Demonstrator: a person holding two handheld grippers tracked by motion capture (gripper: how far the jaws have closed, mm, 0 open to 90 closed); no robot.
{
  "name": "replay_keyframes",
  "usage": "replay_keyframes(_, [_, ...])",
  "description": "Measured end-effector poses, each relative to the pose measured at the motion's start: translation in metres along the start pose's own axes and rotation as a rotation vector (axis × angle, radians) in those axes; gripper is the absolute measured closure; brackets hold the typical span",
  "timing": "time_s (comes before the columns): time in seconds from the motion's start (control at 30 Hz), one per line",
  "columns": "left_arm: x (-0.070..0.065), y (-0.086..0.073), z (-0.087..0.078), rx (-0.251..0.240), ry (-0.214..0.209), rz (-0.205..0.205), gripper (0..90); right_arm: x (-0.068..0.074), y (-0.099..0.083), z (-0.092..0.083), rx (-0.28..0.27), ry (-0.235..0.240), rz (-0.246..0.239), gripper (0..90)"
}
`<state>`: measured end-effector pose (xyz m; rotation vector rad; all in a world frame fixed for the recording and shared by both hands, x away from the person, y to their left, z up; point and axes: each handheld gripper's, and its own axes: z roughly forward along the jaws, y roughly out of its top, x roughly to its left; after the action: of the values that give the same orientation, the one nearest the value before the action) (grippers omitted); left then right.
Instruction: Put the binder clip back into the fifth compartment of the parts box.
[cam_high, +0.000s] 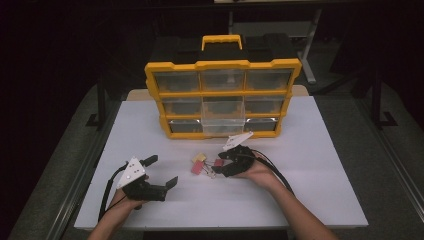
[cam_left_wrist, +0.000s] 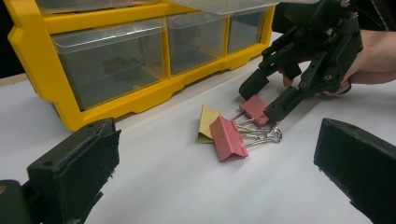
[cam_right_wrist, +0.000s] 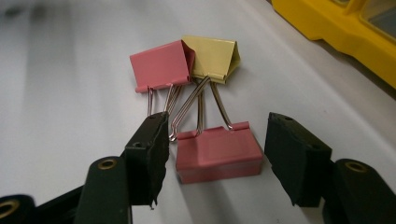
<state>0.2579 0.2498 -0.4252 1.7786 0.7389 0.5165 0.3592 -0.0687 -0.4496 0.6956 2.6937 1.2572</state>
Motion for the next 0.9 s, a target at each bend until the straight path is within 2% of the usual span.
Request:
replay_keyframes(0.3, [0.0004, -0.0001, -0.0001, 0.002, -0.002, -0.001, 0.0, 0.001, -0.002, 0.0049, 0.027, -0.008, -0.025, 42.5])
replay_keyframes(0.9, [-0.0002, 0.0, 0.0, -0.002, -0.005, -0.001, 0.0, 0.0006, -0.0039, 0.0046, 0.028, -0.018, -0.058, 47.6])
